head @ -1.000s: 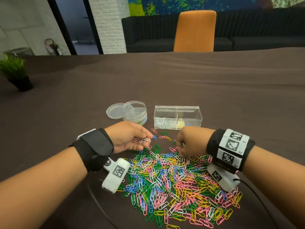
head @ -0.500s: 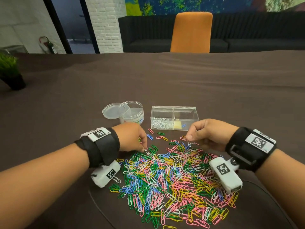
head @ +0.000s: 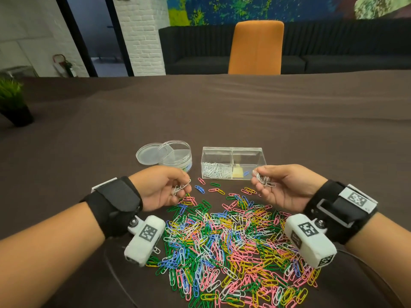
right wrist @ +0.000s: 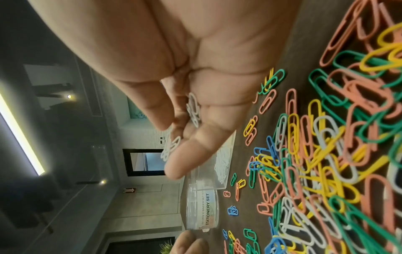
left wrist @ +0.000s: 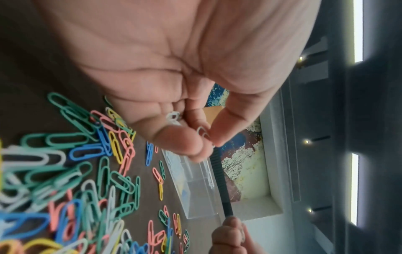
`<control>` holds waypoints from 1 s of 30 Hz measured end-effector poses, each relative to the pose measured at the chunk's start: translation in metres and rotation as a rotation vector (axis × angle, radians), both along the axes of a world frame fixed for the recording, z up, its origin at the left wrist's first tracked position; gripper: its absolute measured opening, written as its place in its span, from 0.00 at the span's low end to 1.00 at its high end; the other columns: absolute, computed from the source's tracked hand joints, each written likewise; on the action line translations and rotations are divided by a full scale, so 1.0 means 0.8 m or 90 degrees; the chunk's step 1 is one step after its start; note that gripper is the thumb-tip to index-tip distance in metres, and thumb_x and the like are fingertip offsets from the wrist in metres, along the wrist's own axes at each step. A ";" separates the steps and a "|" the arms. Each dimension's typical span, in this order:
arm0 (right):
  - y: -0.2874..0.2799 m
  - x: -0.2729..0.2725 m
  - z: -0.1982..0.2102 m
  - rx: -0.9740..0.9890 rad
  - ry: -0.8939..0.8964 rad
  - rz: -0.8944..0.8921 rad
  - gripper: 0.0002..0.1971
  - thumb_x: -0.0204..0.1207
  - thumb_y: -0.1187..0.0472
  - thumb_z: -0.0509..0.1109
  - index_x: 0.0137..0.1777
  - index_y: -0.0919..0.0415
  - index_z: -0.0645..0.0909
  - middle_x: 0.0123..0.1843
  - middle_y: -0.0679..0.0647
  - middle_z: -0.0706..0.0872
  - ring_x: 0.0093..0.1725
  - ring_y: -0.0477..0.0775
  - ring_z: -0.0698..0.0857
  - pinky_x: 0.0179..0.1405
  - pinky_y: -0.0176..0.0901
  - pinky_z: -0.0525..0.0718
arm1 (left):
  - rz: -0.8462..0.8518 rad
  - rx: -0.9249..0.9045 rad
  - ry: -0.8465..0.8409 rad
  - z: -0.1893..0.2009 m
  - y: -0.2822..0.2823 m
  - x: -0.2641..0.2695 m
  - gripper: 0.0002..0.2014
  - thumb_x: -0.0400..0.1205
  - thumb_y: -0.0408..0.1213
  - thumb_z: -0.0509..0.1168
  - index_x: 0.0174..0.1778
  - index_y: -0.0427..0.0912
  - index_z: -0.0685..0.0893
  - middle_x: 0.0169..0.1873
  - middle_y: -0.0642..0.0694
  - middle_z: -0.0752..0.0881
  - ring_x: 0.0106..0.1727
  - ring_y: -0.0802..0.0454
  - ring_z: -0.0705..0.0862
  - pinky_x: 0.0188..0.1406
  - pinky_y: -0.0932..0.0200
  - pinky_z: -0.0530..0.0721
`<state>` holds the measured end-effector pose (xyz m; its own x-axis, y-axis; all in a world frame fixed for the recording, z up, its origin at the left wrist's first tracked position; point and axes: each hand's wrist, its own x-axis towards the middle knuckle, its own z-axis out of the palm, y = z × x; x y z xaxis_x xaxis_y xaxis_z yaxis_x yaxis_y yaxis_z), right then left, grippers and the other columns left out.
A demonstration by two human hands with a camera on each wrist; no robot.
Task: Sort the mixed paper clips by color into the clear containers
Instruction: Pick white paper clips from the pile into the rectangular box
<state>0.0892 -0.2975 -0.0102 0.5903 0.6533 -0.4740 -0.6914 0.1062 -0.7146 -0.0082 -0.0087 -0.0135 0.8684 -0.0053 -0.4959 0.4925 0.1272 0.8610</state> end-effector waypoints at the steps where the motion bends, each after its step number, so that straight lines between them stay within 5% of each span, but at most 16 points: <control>1: 0.001 -0.001 0.000 -0.003 0.000 -0.016 0.06 0.81 0.66 0.63 0.50 0.66 0.82 0.43 0.64 0.86 0.33 0.54 0.87 0.29 0.41 0.89 | 0.013 -0.027 0.006 0.001 -0.002 0.000 0.04 0.79 0.27 0.64 0.41 0.39 0.80 0.35 0.40 0.83 0.28 0.53 0.78 0.19 0.65 0.78; 4: 0.003 -0.003 0.000 -0.016 -0.001 -0.027 0.08 0.83 0.64 0.63 0.52 0.67 0.81 0.44 0.66 0.86 0.35 0.57 0.88 0.32 0.44 0.91 | 0.024 -0.071 0.002 0.001 -0.008 0.002 0.05 0.73 0.26 0.68 0.43 0.35 0.81 0.35 0.39 0.85 0.28 0.54 0.81 0.22 0.66 0.84; 8: 0.018 0.003 0.008 -0.063 -0.048 0.004 0.06 0.75 0.63 0.71 0.49 0.63 0.81 0.38 0.58 0.84 0.30 0.50 0.84 0.27 0.38 0.87 | 0.067 -0.093 0.000 0.004 -0.016 0.019 0.10 0.81 0.21 0.62 0.56 0.32 0.84 0.35 0.41 0.83 0.28 0.56 0.80 0.22 0.66 0.83; 13: 0.085 0.033 0.046 -0.114 -0.208 -0.049 0.03 0.81 0.66 0.65 0.52 0.62 0.77 0.36 0.54 0.78 0.32 0.48 0.78 0.34 0.38 0.83 | 0.170 -0.080 -0.081 0.034 -0.048 0.067 0.10 0.82 0.22 0.54 0.50 0.31 0.81 0.36 0.40 0.80 0.32 0.52 0.78 0.28 0.63 0.81; 16: 0.123 0.050 0.060 -0.157 -0.244 -0.042 0.03 0.82 0.62 0.65 0.50 0.60 0.79 0.40 0.56 0.81 0.35 0.51 0.79 0.41 0.42 0.80 | 0.195 -0.017 -0.147 0.048 -0.064 0.096 0.11 0.80 0.26 0.60 0.52 0.29 0.86 0.40 0.38 0.84 0.36 0.49 0.79 0.39 0.55 0.79; 19: 0.132 0.062 0.057 -0.217 -0.279 0.041 0.10 0.82 0.56 0.66 0.39 0.57 0.78 0.36 0.53 0.76 0.29 0.48 0.71 0.31 0.39 0.67 | 0.161 0.040 -0.156 0.049 -0.066 0.106 0.05 0.79 0.29 0.66 0.46 0.33 0.87 0.35 0.41 0.83 0.32 0.51 0.77 0.32 0.58 0.75; 22: 0.109 0.065 0.059 -0.272 -0.370 0.021 0.10 0.80 0.55 0.70 0.47 0.62 0.85 0.41 0.52 0.81 0.36 0.47 0.76 0.37 0.40 0.71 | 0.155 0.140 -0.194 0.044 -0.054 0.106 0.07 0.80 0.29 0.67 0.51 0.36 0.87 0.38 0.45 0.81 0.40 0.51 0.77 0.48 0.55 0.77; 24: 0.081 0.058 0.064 -0.334 -0.511 0.026 0.09 0.79 0.59 0.72 0.53 0.63 0.87 0.43 0.53 0.85 0.41 0.46 0.81 0.42 0.42 0.81 | 0.107 0.319 -0.242 0.042 -0.047 0.097 0.09 0.80 0.28 0.66 0.50 0.44 0.88 0.39 0.49 0.84 0.38 0.55 0.78 0.50 0.55 0.78; 26: 0.051 0.043 0.062 -0.453 -0.709 0.147 0.04 0.78 0.62 0.72 0.50 0.59 0.87 0.41 0.53 0.89 0.39 0.45 0.85 0.44 0.43 0.86 | 0.025 0.464 -0.286 0.041 -0.052 0.080 0.08 0.79 0.29 0.69 0.48 0.46 0.89 0.37 0.50 0.87 0.34 0.55 0.80 0.42 0.59 0.80; 30: 0.018 0.009 0.027 -0.723 -0.885 0.482 0.02 0.76 0.56 0.73 0.46 0.51 0.86 0.39 0.45 0.87 0.39 0.46 0.83 0.45 0.42 0.83 | -0.372 0.724 -0.255 0.020 -0.079 0.047 0.03 0.76 0.41 0.74 0.44 0.51 0.91 0.35 0.57 0.89 0.37 0.62 0.85 0.41 0.63 0.84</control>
<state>0.0962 -0.2829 0.0111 0.6547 0.6866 -0.3161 0.6511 -0.7247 -0.2257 0.0293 -0.0716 0.0026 0.9657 -0.1806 -0.1864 -0.0814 -0.8927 0.4432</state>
